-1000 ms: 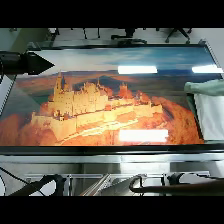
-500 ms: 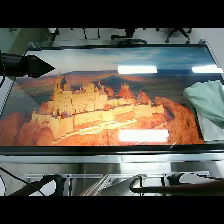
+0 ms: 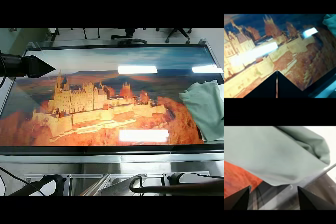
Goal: Fold the shirts.
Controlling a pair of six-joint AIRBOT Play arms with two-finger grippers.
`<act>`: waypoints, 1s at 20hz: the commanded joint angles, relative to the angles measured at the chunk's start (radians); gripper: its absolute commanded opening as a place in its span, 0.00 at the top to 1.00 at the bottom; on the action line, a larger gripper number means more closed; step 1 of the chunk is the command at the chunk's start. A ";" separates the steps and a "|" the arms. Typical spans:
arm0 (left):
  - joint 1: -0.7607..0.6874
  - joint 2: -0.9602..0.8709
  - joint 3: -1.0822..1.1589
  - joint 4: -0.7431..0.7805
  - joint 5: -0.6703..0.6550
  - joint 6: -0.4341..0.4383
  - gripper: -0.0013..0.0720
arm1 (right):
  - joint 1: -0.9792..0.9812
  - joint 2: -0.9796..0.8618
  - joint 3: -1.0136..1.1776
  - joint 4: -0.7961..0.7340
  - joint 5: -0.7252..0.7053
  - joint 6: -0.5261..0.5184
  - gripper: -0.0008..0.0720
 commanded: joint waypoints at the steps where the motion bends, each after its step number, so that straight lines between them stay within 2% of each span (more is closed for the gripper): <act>1: 0.001 0.001 0.001 0.000 0.029 0.000 0.96 | 0.045 -0.006 0.146 0.192 -0.089 0.000 0.11; 3: 0.001 0.005 0.000 0.000 0.039 0.000 0.97 | 0.087 -0.005 0.222 0.336 -0.128 0.001 0.12; 4: 0.001 0.013 0.000 0.000 0.030 -0.001 0.97 | 0.116 -0.002 0.237 0.414 -0.138 -0.002 0.36; 5: 0.001 0.022 -0.002 0.002 0.014 -0.001 0.97 | 0.149 0.004 0.237 0.468 -0.148 -0.026 0.67; 6: -0.003 0.043 -0.024 -0.002 0.007 -0.001 0.97 | 0.201 0.007 0.237 0.488 -0.154 -0.051 0.79; 7: -0.011 0.079 -0.073 0.005 0.021 0.000 0.97 | 0.258 0.007 0.237 0.480 -0.152 -0.057 0.82; 8: -0.014 0.127 -0.144 0.010 0.039 0.000 0.97 | 0.326 0.009 0.229 0.464 -0.149 -0.071 0.96; 10: -0.014 0.224 -0.312 0.010 0.063 0.004 0.97 | 0.478 0.028 0.173 0.413 -0.149 -0.082 0.96; 13: -0.014 0.376 -0.605 0.011 0.107 0.031 0.97 | 0.747 0.104 -0.023 0.288 -0.183 -0.087 0.96; 17: -0.014 0.504 -0.875 0.010 0.143 0.046 0.97 | 1.021 0.256 -0.388 0.247 -0.431 -0.069 0.96; 20: -0.014 0.560 -0.991 0.009 0.160 0.046 0.97 | 1.125 0.320 -0.559 0.252 -0.554 -0.034 0.96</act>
